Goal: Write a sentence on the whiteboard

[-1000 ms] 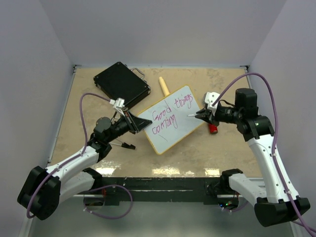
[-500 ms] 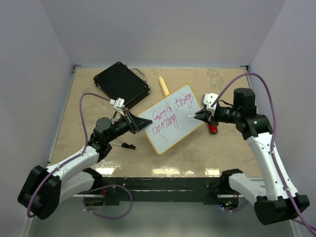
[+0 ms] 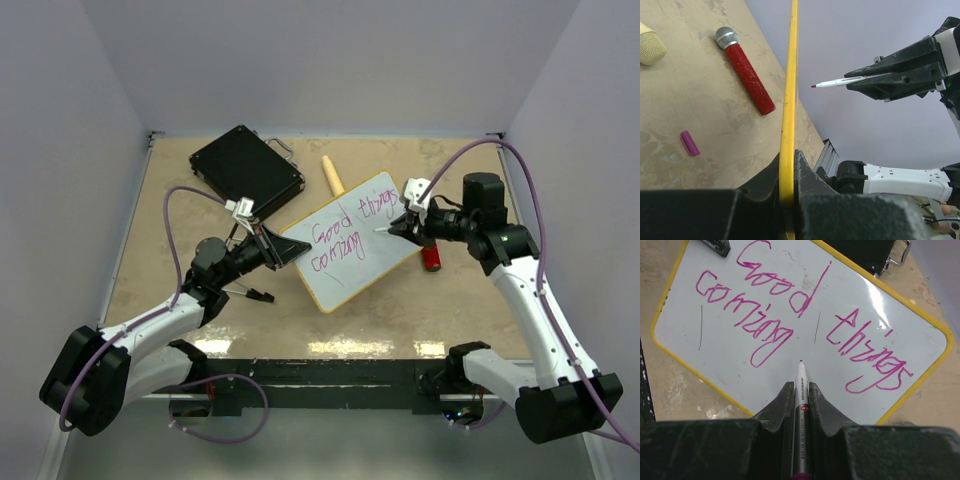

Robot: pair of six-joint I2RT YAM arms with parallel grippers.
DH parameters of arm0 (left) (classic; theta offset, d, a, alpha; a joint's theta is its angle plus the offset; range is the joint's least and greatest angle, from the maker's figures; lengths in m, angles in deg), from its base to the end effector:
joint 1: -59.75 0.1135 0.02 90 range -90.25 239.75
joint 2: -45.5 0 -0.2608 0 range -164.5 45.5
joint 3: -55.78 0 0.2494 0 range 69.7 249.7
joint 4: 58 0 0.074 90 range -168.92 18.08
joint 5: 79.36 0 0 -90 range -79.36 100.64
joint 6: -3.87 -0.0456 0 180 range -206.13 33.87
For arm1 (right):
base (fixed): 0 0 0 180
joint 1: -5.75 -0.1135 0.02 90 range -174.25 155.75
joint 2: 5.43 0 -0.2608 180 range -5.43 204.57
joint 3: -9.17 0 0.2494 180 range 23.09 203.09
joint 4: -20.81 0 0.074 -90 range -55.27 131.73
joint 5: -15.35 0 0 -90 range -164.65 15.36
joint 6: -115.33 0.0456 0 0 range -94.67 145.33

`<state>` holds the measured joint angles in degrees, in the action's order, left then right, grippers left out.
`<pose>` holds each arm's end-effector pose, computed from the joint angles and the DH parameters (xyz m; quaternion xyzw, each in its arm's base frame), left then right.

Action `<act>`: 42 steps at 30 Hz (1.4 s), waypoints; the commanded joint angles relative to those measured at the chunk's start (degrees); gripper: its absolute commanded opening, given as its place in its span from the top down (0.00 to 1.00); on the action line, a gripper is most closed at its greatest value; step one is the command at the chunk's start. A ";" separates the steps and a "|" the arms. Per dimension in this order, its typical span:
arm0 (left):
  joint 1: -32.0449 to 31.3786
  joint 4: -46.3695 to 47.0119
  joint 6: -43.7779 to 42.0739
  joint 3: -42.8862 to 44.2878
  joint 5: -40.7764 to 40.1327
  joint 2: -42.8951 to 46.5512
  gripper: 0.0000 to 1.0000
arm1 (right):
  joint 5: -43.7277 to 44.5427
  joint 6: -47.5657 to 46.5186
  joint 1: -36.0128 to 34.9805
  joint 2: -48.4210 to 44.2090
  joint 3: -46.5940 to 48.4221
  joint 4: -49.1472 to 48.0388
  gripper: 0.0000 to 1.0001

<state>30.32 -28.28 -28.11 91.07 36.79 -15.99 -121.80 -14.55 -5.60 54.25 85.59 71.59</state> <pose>0.1939 -0.1325 0.2396 -0.0051 0.6873 -0.6025 0.4057 0.2034 0.0749 0.3517 -0.5191 0.6487 0.2364 0.5038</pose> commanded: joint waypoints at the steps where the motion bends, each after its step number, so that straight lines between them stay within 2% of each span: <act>1: -0.19 9.71 1.84 1.05 0.65 1.03 1.00 | 3.56 3.49 -0.77 0.35 -0.89 -5.04 1.00; 17: -0.19 10.24 1.66 1.05 1.53 1.55 1.00 | 8.04 5.51 -3.50 2.72 -0.63 -7.68 1.00; 29: -0.19 10.59 1.57 1.22 1.80 1.29 1.00 | 5.06 2.26 -5.17 4.04 0.08 -3.64 1.00; 33: -0.10 9.02 0.61 1.66 1.36 1.82 1.00 | 6.63 0.86 -5.17 3.78 0.25 -1.18 1.00; 42: 0.25 7.43 -0.01 1.84 1.36 2.96 1.00 | 13.41 3.49 -5.17 1.14 -1.24 -2.59 1.00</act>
<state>30.36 -29.35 -28.65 90.68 37.23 -15.79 -111.64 -11.80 -10.50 57.12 84.54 69.38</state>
